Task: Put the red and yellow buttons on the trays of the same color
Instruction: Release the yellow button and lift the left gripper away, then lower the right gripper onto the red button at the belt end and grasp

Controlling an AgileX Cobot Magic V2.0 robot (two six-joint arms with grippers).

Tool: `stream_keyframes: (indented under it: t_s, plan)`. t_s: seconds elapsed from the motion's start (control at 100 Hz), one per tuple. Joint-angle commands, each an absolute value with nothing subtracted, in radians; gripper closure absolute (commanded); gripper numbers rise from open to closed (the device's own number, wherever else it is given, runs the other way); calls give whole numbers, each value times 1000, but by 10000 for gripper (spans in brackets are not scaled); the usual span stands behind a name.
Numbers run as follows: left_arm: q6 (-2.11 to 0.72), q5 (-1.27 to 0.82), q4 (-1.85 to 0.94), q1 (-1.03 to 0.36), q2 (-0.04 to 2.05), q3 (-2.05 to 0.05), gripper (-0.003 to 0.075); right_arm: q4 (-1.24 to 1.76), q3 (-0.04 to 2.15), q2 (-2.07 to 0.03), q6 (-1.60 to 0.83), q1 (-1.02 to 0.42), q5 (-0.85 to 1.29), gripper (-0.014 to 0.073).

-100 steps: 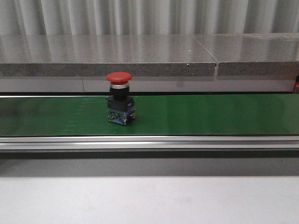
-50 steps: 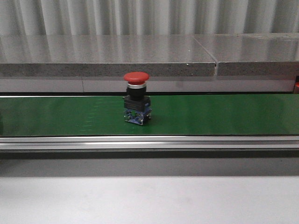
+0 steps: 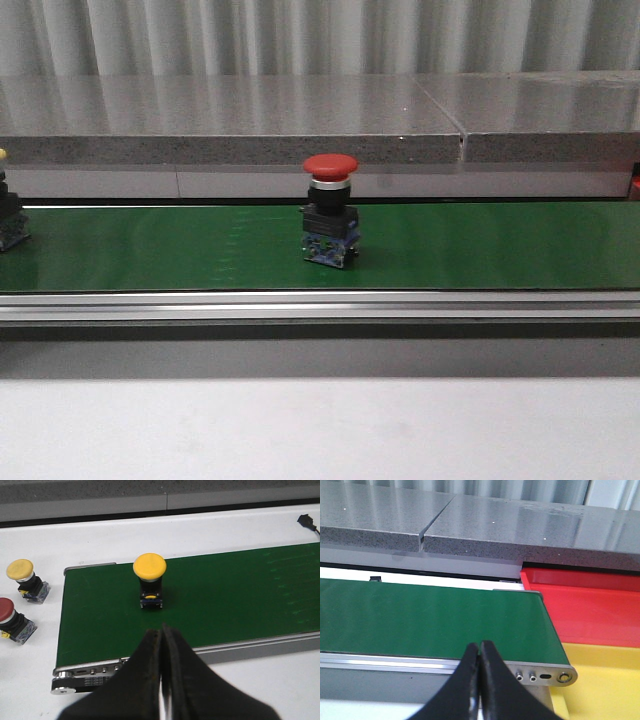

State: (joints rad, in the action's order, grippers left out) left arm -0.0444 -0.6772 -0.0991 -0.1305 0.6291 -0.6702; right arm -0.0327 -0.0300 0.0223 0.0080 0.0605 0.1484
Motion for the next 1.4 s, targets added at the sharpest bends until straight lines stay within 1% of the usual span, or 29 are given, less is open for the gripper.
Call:
stream_keyframes:
  t_s: [0.0, 0.15, 0.27, 0.34, 0.49, 0.63, 0.79, 1.06, 1.21, 1.39]
  plan:
    - [-45, -608, -114, -138, 551, -651, 740, -32, -23, 27, 0, 60, 71, 659]
    - [-45, -609, -114, -138, 419, -589, 740, -32, -23, 27, 0, 61, 43, 659]
    - [-45, -612, -114, -138, 353, -570, 740, -33, -23, 27, 0, 61, 7, 659]
    - [-45, -612, -114, -138, 335, -571, 740, -33, -20, 27, 0, 61, -12, 659]
    - [-45, -611, -114, -138, 333, -571, 740, -32, 21, 26, 0, 60, 67, 659]
    - [-45, -611, -114, -138, 333, -571, 740, -32, 85, 3, 0, 60, 81, 659]
    - [-45, -611, -114, -138, 333, -571, 740, -32, 191, -76, 0, 60, 169, 659]
    - [-45, -611, -114, -138, 333, -571, 740, -32, 351, -268, 0, 60, 300, 659]
    - [-45, -611, -114, -138, 333, -571, 740, -32, 416, -356, 0, 60, 380, 659]
    - [-45, -611, -114, -138, 333, -571, 740, -32, 473, -467, 0, 60, 421, 659]
